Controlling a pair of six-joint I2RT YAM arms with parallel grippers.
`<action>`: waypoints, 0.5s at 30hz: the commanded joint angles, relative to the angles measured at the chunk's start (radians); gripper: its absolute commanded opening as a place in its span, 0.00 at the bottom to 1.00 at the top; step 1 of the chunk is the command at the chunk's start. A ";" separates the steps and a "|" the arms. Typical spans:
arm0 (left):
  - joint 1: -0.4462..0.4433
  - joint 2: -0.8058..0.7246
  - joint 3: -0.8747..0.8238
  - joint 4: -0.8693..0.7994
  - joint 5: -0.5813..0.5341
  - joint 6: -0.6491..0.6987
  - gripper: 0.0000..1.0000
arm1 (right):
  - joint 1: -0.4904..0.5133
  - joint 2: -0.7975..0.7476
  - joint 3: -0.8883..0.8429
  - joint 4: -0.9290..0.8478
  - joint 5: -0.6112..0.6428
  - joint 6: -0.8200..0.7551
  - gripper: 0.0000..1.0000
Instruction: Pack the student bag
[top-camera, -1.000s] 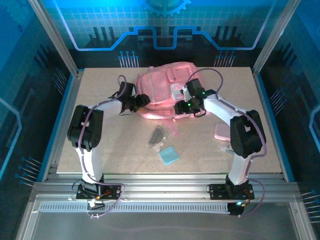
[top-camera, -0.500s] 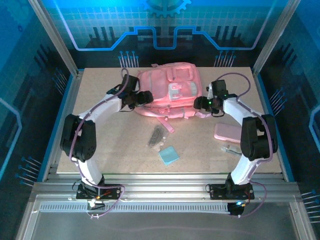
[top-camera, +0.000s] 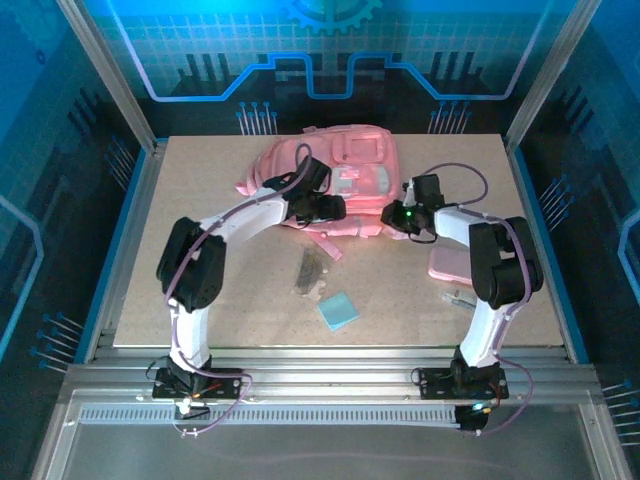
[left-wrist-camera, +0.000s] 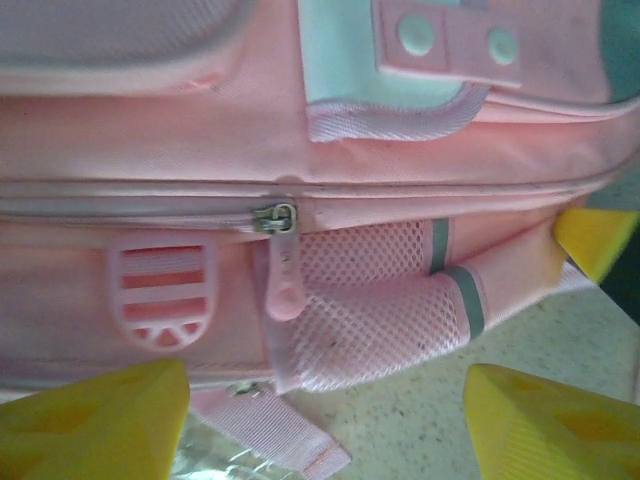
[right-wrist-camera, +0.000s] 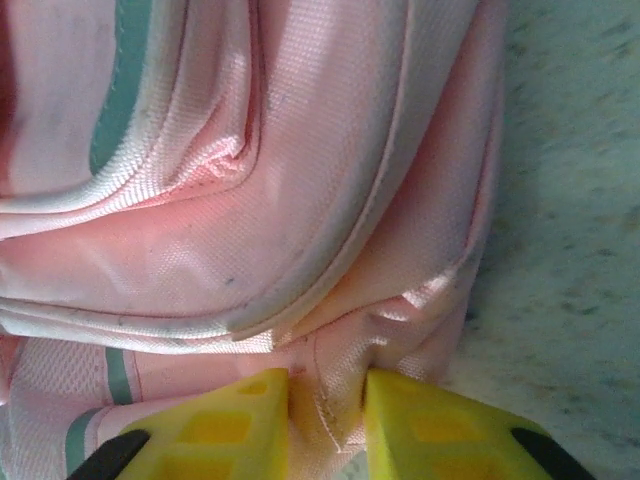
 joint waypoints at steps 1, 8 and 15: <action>-0.011 0.071 0.074 -0.097 -0.070 -0.010 0.70 | 0.057 0.005 -0.049 0.073 -0.037 0.054 0.23; -0.010 0.127 0.109 -0.119 -0.167 0.013 0.65 | 0.069 0.006 -0.073 0.103 -0.031 0.073 0.24; -0.006 0.148 0.134 -0.135 -0.272 0.072 0.61 | 0.070 0.002 -0.070 0.075 -0.014 0.058 0.23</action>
